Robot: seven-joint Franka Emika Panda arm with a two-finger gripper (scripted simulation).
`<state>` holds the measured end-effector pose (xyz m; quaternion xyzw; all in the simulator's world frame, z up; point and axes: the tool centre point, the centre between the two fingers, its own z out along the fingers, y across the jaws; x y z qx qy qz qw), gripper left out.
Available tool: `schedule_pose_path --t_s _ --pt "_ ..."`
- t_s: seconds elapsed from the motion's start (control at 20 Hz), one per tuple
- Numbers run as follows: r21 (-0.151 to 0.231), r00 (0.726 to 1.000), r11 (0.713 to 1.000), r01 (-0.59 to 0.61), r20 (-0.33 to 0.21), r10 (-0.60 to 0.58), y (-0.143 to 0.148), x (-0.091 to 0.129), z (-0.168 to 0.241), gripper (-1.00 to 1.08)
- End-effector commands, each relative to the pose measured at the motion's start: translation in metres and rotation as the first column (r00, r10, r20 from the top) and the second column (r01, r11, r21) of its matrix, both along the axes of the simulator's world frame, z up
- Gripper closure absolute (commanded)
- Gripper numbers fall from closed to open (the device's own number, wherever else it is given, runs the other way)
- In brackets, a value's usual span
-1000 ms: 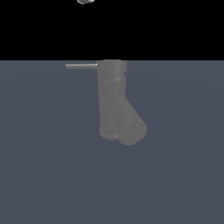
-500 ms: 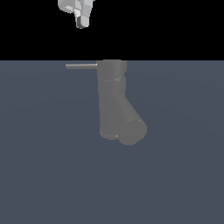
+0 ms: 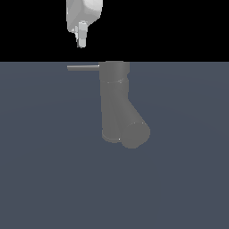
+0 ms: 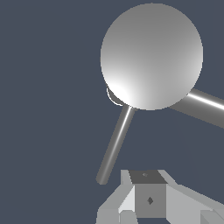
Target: Turn on the faucet by rotating a designated handle.
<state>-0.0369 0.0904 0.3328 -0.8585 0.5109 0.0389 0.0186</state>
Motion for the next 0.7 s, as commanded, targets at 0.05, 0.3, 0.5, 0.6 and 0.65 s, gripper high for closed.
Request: schedule_pose_path --t_s 0.05,0.3,0.5,0.6,0.65 --pt "-0.016 0.997 0.996 0.082 0.004 -0.082 0.008 0.013 -0.013 1.08" --pt "-0.039 0.982 0.981 0.191 0.015 -0.19 0.02 0.031 -0.032 1.08" --pt "-0.054 0.966 0.965 0.258 0.027 -0.257 0.027 0.041 -0.044 1.08" --pt "-0.059 0.959 0.957 0.284 0.032 -0.283 0.03 0.045 -0.049 1.08" --pt "-0.061 0.955 0.953 0.295 0.035 -0.294 0.031 0.047 -0.052 1.08"
